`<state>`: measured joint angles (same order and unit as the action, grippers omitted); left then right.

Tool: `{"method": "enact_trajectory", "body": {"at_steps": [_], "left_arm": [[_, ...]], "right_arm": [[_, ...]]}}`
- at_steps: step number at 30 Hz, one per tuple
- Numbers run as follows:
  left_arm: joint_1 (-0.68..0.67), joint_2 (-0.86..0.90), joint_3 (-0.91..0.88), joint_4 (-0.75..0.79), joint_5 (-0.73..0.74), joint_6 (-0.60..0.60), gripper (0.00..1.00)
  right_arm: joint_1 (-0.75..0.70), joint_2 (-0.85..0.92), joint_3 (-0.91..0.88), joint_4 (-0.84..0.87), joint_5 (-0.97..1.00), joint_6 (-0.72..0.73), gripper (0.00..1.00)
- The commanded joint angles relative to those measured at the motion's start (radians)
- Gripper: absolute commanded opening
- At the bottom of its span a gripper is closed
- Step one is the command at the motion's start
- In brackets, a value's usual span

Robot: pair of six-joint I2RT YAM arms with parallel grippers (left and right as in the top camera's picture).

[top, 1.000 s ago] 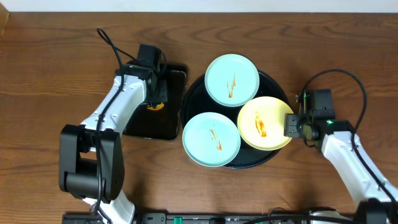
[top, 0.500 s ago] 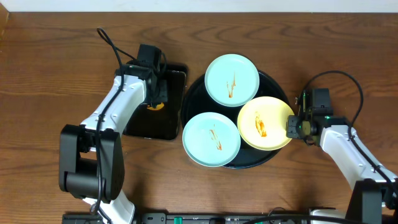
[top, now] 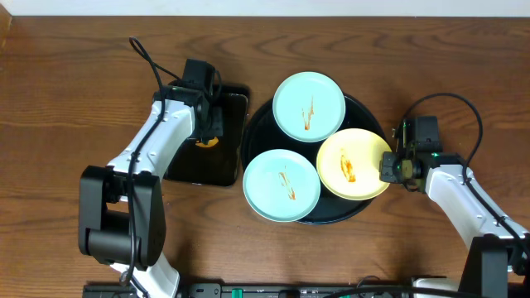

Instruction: Clean dirty plates on tray and stack at the side

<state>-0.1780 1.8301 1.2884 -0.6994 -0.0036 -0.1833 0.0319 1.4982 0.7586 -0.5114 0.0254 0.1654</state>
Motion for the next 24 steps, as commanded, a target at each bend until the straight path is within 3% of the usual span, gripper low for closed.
{"method": "enact_trajectory", "body": {"at_steps": [1,5,24], "left_arm": [[0.002,-0.056,0.000,0.004,-0.009,0.006,0.08],[0.003,-0.113,0.000,0.040,-0.009,0.007,0.07],[0.002,-0.380,-0.001,0.219,-0.147,0.116,0.07]], "right_arm": [[-0.006,0.013,0.011,-0.006,0.030,0.002,0.08],[-0.006,0.013,0.011,-0.006,0.030,0.002,0.01],[-0.006,0.013,0.011,-0.013,0.029,0.002,0.01]]}}
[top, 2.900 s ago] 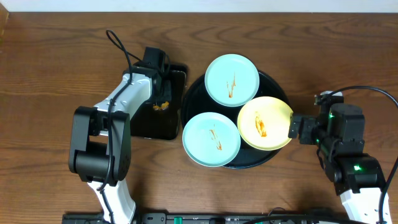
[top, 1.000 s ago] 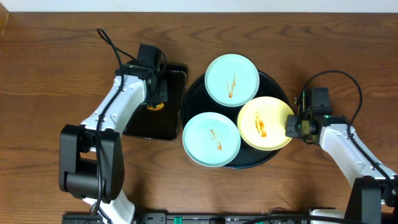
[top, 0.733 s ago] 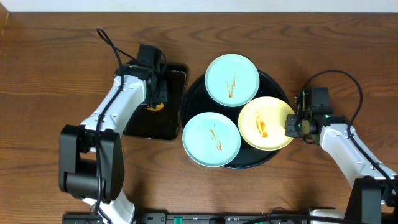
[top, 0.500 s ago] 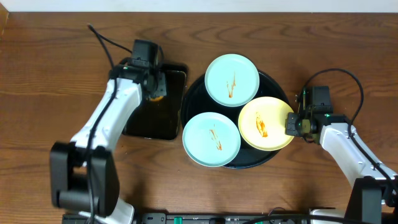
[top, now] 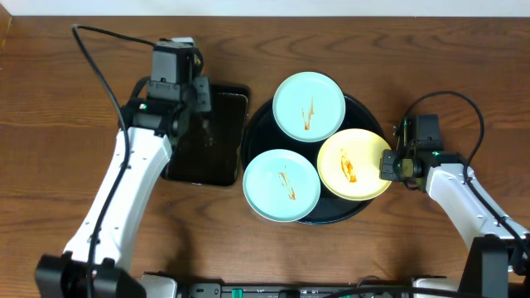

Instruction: Clean dirty plates on tray and stack at the side

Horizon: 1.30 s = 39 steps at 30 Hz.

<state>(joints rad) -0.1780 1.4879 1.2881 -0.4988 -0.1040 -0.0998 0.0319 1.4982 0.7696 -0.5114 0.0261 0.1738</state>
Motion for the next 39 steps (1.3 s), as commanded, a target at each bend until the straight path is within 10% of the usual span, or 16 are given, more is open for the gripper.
{"method": "enact_trajectory", "body": {"at_steps": [1,39], "left_arm": [[0.002,-0.047,0.000,0.029,-0.047,0.037,0.07],[0.002,-0.137,0.000,0.512,-0.152,0.149,0.07]], "right_arm": [[-0.006,0.013,0.000,-0.013,0.029,-0.007,0.01],[-0.006,0.013,0.000,-0.012,0.029,-0.014,0.01]]}}
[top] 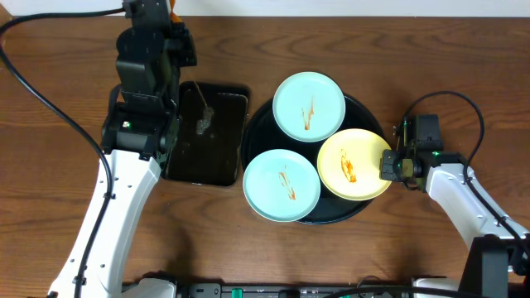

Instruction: Clean dirty plates on tray and stack at the side

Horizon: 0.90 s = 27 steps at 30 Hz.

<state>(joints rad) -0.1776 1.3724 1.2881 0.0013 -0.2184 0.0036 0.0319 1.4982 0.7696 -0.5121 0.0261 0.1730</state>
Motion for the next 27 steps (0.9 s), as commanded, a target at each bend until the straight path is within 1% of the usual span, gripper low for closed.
{"method": "enact_trajectory", "body": {"at_steps": [1,27], "left_arm": [[0.002,-0.021,0.000,0.011,-0.037,0.045,0.07],[0.002,-0.021,0.000,-0.011,-0.037,0.045,0.07]], "right_arm": [[-0.006,0.013,0.000,-0.011,0.029,-0.013,0.01],[-0.006,0.013,0.000,-0.011,0.029,-0.013,0.01]]}}
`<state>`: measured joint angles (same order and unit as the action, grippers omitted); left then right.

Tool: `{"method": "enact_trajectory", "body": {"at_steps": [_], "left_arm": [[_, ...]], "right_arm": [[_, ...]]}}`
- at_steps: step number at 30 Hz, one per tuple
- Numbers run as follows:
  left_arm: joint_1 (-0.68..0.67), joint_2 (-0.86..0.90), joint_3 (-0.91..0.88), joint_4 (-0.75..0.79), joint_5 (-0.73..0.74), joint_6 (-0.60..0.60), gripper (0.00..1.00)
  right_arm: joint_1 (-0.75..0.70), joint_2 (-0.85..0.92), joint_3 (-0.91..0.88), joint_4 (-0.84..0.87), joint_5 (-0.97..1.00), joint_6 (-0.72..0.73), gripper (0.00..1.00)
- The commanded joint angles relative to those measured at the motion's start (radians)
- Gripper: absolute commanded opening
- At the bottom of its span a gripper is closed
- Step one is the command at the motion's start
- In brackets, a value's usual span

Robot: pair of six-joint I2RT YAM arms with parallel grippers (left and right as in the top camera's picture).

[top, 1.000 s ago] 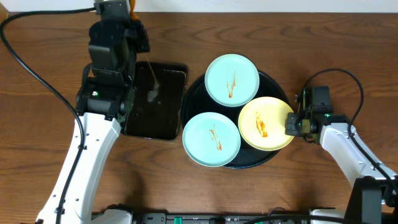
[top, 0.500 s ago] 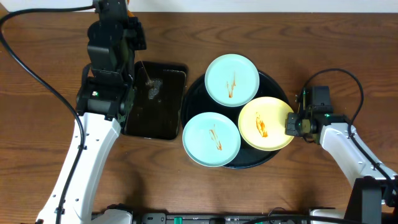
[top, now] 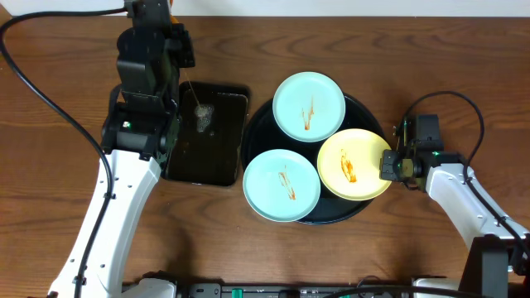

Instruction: Clean dirty plates on tray and stack at the side

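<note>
Three smeared plates lie on the round black tray (top: 364, 211): a light blue plate (top: 309, 105) at the back, a second light blue plate (top: 281, 185) at the front left, and a yellow plate (top: 354, 164) at the right. My right gripper (top: 387, 166) is shut on the yellow plate's right rim. My left gripper (top: 170, 10) is raised high at the top edge of the overhead view. It holds an orange sponge, of which only a sliver shows. A thin stream of water falls from the sponge into the black basin (top: 207, 157).
The black rectangular basin stands just left of the tray, nearly touching it, with a pale splash (top: 201, 114) near its back. The raised left arm (top: 137, 124) hides the basin's left edge. Bare wooden table (top: 66, 99) lies all around.
The left arm stays raised in the same place. The water falling into the basin now lands a little further back, as a paler splash. The right arm and plates have not moved.
At first my left gripper was low in the basin on the orange sponge. Then it was lifted above the basin's back edge. After that it was high over the basin with water dripping down, as it is now. The right gripper stayed on the yellow plate's rim throughout.
</note>
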<state>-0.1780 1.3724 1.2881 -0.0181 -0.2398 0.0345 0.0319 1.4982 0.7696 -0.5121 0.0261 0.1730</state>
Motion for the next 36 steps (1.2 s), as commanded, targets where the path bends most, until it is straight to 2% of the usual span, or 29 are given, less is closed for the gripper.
{"method": "enact_trajectory", "body": {"at_steps": [1,7,9,15,18,26,31,36], "left_arm": [[0.002,-0.021,0.000,0.008,-0.016,0.014,0.07],[0.002,-0.021,0.000,0.002,-0.016,0.014,0.07],[0.002,-0.021,0.000,-0.054,-0.016,0.001,0.07],[0.002,0.003,-0.017,-0.527,-0.015,-0.210,0.07],[0.002,0.062,-0.035,-0.676,0.004,-0.278,0.07],[0.002,0.214,-0.038,-0.728,0.174,-0.276,0.07],[0.002,0.225,-0.038,-0.729,0.195,-0.275,0.07],[0.002,0.225,-0.036,-0.737,0.337,-0.264,0.07]], "right_arm": [[-0.006,0.013,0.000,-0.011,0.029,-0.013,0.01],[-0.006,0.013,0.000,-0.011,0.029,-0.013,0.01],[-0.006,0.013,0.000,-0.011,0.029,-0.013,0.01],[-0.006,0.013,0.000,-0.012,0.028,-0.013,0.01],[-0.006,0.013,0.000,-0.012,0.028,-0.013,0.01],[-0.006,0.013,0.000,-0.014,0.025,-0.013,0.01],[-0.006,0.013,0.000,-0.023,0.025,-0.013,0.01],[-0.006,0.013,0.000,-0.023,0.025,-0.013,0.01]]}}
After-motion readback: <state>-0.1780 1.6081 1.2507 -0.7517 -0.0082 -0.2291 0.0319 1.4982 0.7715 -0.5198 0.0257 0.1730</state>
